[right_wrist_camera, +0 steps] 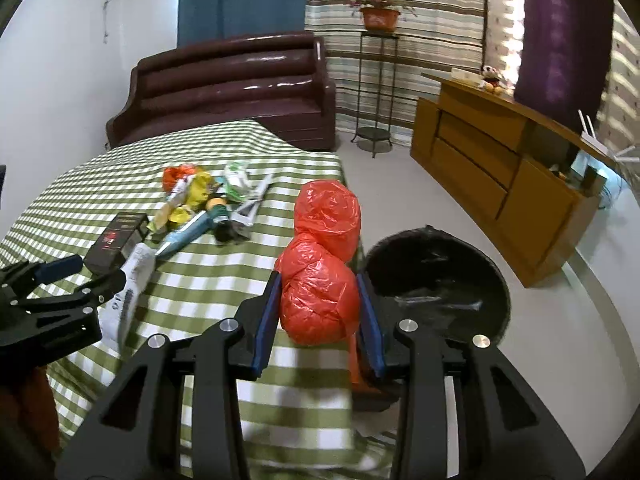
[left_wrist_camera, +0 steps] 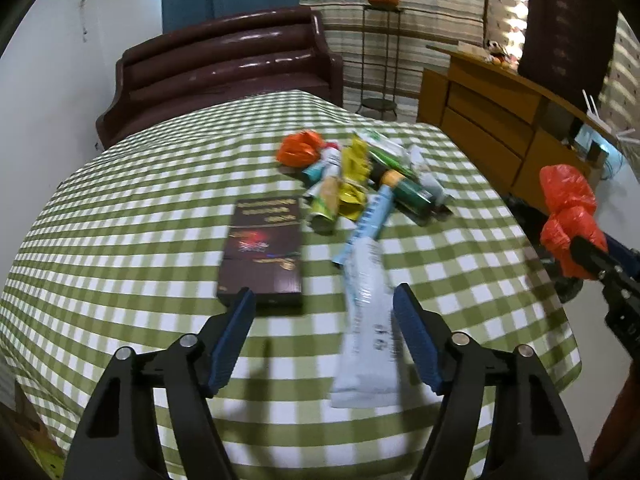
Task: Collect trash
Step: 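Carry the red bags over the bin with the right gripper while the left gripper grasps the white packet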
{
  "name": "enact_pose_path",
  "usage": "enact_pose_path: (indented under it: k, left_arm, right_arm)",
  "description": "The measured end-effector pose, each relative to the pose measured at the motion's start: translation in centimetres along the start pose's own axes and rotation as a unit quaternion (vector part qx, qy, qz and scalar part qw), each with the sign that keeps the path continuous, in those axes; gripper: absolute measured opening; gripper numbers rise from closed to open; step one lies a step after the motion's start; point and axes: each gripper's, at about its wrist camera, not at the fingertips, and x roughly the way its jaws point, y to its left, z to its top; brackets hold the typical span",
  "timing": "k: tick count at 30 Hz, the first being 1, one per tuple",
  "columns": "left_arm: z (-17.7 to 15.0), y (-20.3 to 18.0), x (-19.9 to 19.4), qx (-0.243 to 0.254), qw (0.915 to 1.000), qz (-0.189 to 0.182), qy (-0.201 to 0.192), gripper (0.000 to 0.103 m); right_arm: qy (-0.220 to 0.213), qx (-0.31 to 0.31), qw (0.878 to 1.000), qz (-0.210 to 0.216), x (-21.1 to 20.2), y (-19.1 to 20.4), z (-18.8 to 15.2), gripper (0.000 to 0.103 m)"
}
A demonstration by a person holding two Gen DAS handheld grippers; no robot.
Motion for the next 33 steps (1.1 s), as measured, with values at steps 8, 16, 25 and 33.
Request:
enact_pose_path:
  k: [8,16,25,33]
  left_arm:
    - [-1.2,-2.4,1.3,0.017,0.9995,0.002,0.025,0.048]
    - [-1.6,-2.8,1.0,0.016,0.9996,-0.005,0.021,0.034]
    - [0.1,-4.6,-1.5,0.040,0.9982,-0.031,-0.032,0.034]
    - [1.3,-6.4,-2.8,0.056,0.9951,-0.058,-0.058,0.034]
  right_arm:
    - [-0.004,0.015,1.000,0.005,-0.5,-2.1,-0.9,0.036]
    - [-0.009,0.018,1.000,0.010,-0.7,-2.3,-1.0,0.036]
    - [-0.023,0.019,0.999,-0.023,-0.8,-3.6,-0.6,0.036]
    - [-0.018,0.039,0.998,-0.049,-0.4,-5.6,-0.5,0.036]
